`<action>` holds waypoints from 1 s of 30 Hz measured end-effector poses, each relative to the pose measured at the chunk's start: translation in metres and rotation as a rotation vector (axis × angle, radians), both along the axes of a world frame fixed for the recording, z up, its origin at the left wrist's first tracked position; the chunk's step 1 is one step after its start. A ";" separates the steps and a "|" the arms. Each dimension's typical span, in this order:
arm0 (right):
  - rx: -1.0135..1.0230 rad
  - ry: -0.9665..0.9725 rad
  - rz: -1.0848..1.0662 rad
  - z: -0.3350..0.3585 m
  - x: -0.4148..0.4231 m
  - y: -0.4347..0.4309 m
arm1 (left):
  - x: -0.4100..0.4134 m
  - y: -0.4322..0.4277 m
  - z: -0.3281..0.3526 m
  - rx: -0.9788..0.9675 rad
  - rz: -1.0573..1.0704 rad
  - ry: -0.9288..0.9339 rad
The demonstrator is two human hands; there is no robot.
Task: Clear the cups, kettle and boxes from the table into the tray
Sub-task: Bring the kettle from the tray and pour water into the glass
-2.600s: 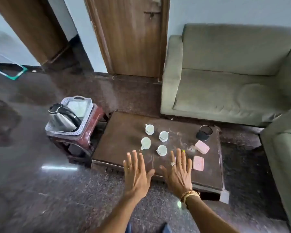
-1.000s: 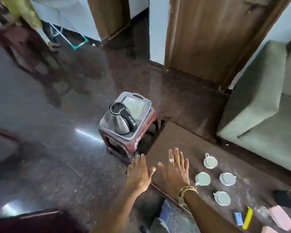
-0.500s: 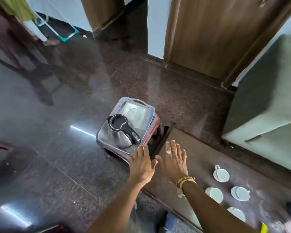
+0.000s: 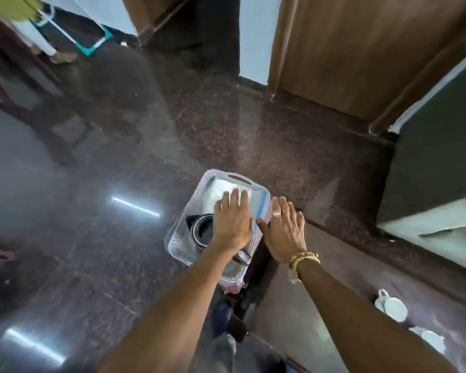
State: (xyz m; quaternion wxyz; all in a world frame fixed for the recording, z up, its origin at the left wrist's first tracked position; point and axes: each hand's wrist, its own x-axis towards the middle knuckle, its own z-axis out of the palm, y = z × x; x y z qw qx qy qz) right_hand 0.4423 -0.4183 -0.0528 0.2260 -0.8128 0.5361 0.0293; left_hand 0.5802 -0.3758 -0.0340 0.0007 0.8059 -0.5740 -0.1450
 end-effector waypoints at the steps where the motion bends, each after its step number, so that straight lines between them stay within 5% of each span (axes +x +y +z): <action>1: -0.009 0.004 0.008 -0.001 0.009 -0.011 | 0.012 -0.011 0.000 0.010 0.013 -0.005; 14: 0.210 0.154 0.213 -0.076 0.084 -0.079 | 0.102 -0.088 -0.069 0.440 0.066 0.137; 30: 0.330 0.124 0.261 -0.122 0.113 -0.072 | 0.112 -0.085 -0.113 0.578 0.187 0.491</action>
